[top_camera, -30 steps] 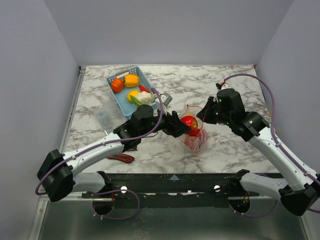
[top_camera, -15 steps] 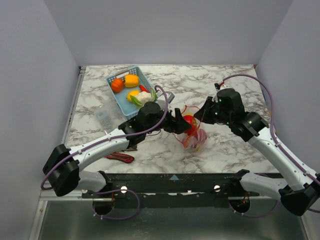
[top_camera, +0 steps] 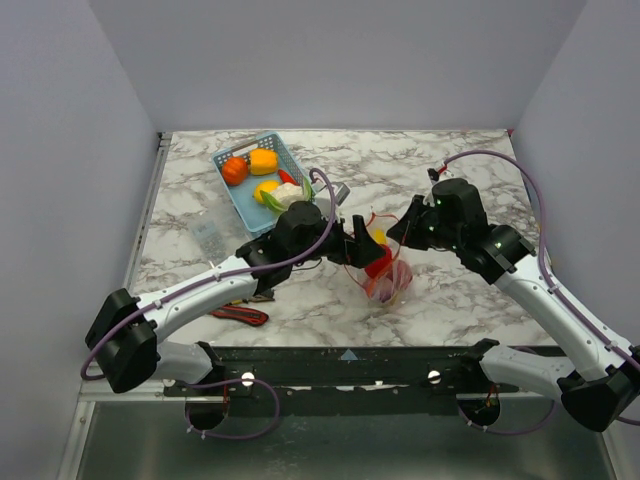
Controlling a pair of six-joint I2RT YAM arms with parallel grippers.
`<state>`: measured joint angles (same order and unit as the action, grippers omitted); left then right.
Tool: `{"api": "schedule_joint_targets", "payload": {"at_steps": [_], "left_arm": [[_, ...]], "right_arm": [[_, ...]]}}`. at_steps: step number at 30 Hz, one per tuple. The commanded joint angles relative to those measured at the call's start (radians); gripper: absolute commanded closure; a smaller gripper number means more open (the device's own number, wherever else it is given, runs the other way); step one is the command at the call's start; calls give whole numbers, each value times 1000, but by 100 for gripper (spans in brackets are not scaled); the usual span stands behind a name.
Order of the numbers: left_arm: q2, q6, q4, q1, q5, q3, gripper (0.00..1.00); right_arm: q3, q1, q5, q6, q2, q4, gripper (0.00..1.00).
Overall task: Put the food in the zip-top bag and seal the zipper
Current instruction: Place the fake fruit in the zipper food storage bag, then pick up the fake fruit from the bin.
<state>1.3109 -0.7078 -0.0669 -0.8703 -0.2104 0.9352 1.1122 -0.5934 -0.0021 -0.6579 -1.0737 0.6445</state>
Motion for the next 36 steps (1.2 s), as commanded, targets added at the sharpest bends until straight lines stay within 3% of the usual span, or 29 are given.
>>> {"api": "schedule_joint_targets", "payload": {"at_steps": [1, 6, 12, 14, 19, 23, 29, 36], "left_arm": [[-29, 2, -8, 7, -18, 31, 2], [-92, 5, -46, 18, -14, -5, 7], [-226, 23, -67, 90, 55, -84, 7], [-289, 53, -67, 110, 124, -116, 2], [-412, 103, -61, 156, 394, -177, 1], [-394, 64, 104, 261, 502, -133, 1], [-215, -105, 338, 493, 431, -2, 4], [35, -368, 229, 711, 164, 80, 11]], "right_arm": [[0, 5, -9, 8, 7, -17, 99], [-6, 4, -1, 10, 14, -14, 99], [-17, 4, -1, 14, 21, -9, 100], [-17, 4, 28, 20, 21, -5, 99], [-17, 5, 41, 29, 21, 0, 99], [-13, 4, 51, 42, 10, 4, 100], [-5, 4, 55, 53, -8, 7, 99], [6, 5, 72, 65, -28, 30, 99]]}}
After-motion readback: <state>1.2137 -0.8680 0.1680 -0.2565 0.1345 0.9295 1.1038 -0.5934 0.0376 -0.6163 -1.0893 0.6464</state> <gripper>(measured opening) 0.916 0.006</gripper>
